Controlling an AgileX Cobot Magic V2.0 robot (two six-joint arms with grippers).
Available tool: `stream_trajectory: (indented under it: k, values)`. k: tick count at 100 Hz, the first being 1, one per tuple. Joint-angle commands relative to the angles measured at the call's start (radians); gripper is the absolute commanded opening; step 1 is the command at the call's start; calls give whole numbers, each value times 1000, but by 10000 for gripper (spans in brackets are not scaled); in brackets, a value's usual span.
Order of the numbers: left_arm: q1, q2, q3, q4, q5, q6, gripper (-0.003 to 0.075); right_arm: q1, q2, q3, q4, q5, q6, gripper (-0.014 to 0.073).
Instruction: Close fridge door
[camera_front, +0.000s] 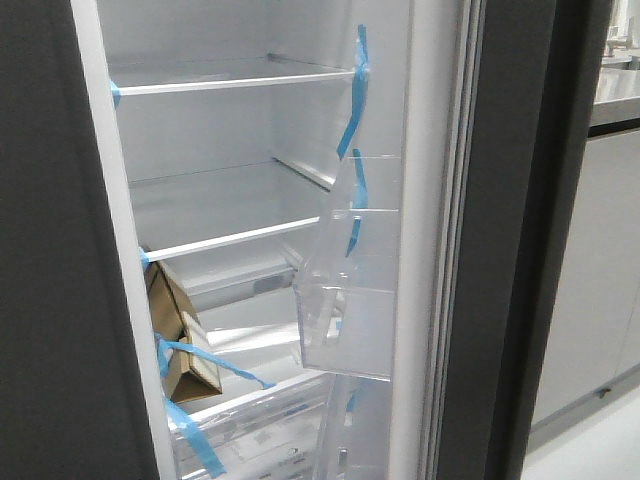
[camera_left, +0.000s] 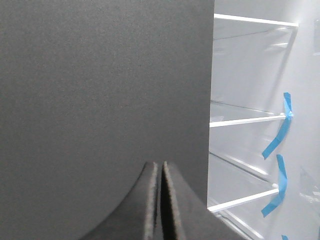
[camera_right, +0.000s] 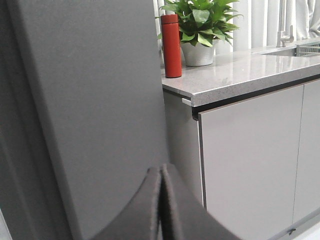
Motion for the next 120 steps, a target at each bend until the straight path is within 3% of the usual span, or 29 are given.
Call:
stream_trajectory:
  k: [1, 60, 83, 120]
  values:
    - [-2, -11, 35, -4, -72, -4, -20, 2, -23, 19, -1, -77, -9, -46]
    - [-2, -11, 35, -4, -72, -4, -20, 2, -21, -14, -2, -68, 3, -46]
    - [-2, -11, 35, -4, -72, -4, -20, 0, 176, -294, 14, 57, 35, -46]
    - [-2, -11, 35, -4, -72, -4, -20, 0, 664, -756, 28, 83, 36, -46]
